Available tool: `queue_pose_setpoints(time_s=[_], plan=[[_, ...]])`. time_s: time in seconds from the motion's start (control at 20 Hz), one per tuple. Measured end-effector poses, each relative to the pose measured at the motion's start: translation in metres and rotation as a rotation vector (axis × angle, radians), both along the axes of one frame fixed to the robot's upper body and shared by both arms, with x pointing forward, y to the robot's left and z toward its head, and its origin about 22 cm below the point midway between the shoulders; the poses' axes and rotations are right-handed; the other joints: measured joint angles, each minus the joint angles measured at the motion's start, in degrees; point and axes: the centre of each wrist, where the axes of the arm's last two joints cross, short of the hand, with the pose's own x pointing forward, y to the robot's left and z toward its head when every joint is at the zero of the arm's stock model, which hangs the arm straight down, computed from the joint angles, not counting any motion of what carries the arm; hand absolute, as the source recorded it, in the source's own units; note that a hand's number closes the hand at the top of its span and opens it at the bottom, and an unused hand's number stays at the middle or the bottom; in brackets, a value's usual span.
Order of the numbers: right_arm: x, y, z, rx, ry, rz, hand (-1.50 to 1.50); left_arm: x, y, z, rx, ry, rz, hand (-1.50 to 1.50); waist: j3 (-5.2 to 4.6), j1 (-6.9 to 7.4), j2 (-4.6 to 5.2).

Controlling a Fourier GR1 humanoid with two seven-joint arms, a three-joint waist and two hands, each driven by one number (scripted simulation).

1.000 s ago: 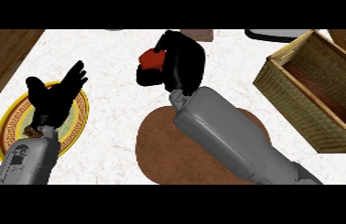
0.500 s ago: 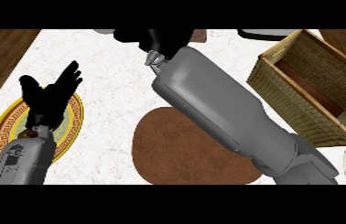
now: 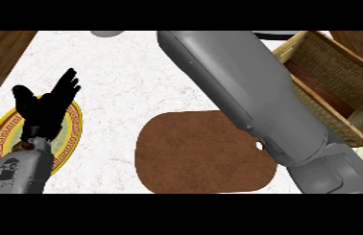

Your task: Pick the bell pepper from the cutting board and place it in the basket

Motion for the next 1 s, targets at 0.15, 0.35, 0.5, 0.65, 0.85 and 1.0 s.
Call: queue_pose_setpoints(time_s=[0.15, 0.35, 0.5, 0.65, 0.85, 1.0], plan=[[0.011, -0.012, 0.015, -0.001, -0.015, -0.057, 1.5, -0.001, 0.001, 0.003, 0.005, 0.002, -0.002, 0.0, 0.03, -0.18, 0.05], [0.027, -0.031, 0.029, -0.034, -0.007, -0.158, 1.5, -0.003, 0.004, 0.003, 0.006, -0.005, 0.001, 0.0, 0.03, -0.37, 0.11], [0.038, -0.052, 0.032, -0.055, 0.006, -0.228, 1.5, -0.006, 0.006, 0.001, 0.009, -0.002, 0.007, 0.0, 0.05, -0.84, 0.02], [0.047, -0.072, 0.03, -0.064, 0.02, -0.279, 1.5, -0.006, 0.012, 0.005, 0.009, -0.006, 0.017, 0.0, 0.08, -1.29, -0.06], [0.056, -0.102, 0.02, -0.055, 0.047, -0.327, 1.5, -0.008, 0.009, 0.008, 0.01, -0.002, 0.025, 0.0, 0.13, -1.69, -0.2], [0.059, -0.121, 0.01, -0.055, 0.063, -0.348, 1.5, -0.01, 0.011, 0.008, 0.007, 0.005, 0.031, 0.0, 0.15, -2.02, -0.27]])
